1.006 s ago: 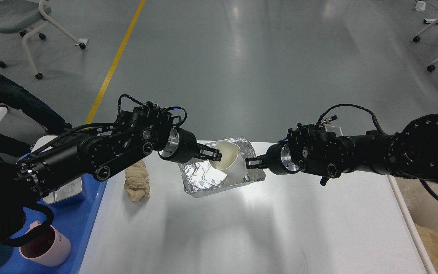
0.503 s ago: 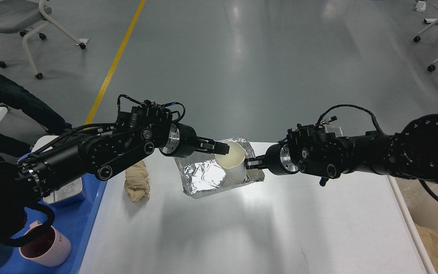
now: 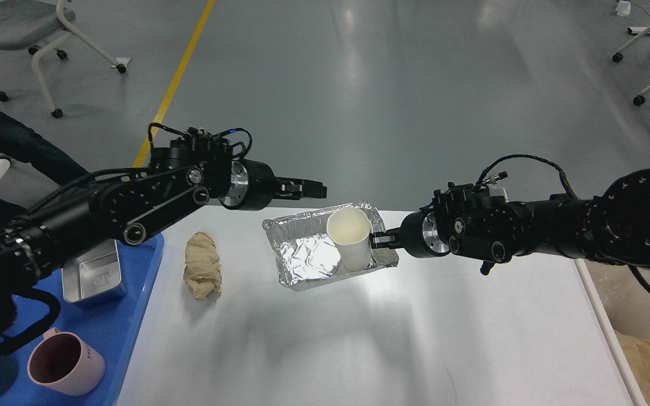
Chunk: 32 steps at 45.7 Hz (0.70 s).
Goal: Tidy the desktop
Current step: 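Release the cup into the foil tray and withdraw the left gripper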
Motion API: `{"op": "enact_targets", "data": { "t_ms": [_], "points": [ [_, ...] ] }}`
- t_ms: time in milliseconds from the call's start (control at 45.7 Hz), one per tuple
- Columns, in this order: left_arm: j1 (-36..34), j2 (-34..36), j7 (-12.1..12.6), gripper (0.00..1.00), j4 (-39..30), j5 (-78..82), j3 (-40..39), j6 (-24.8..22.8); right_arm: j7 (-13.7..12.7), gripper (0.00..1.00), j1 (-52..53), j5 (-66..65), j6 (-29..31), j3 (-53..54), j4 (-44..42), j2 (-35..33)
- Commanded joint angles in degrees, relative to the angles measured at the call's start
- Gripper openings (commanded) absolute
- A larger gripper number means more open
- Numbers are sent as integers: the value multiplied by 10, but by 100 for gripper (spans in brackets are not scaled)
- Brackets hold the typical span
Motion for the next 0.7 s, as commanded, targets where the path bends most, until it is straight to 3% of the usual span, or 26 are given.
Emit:
{"op": "enact_targets", "data": {
  "t_ms": [0, 109, 350, 503, 678],
  "points": [
    [0, 73, 1, 73, -7, -34, -7, 11, 2, 0, -1, 0, 0, -1, 0, -3],
    [8, 154, -2, 73, -60, -46, -5, 40, 3, 0, -2, 0, 0, -1, 0, -3],
    [82, 371, -3, 73, -269, -48, -7, 109, 3, 0, -4, 0, 0, -1, -1, -1],
    [135, 471, -5, 73, -329, -49, -9, 165, 3, 0, -4, 0, 0, -1, -1, 1],
    [231, 554, -15, 73, -368, -61, -10, 282, 3, 0, -6, 0, -1, 0, 0, -3]
  ]
}}
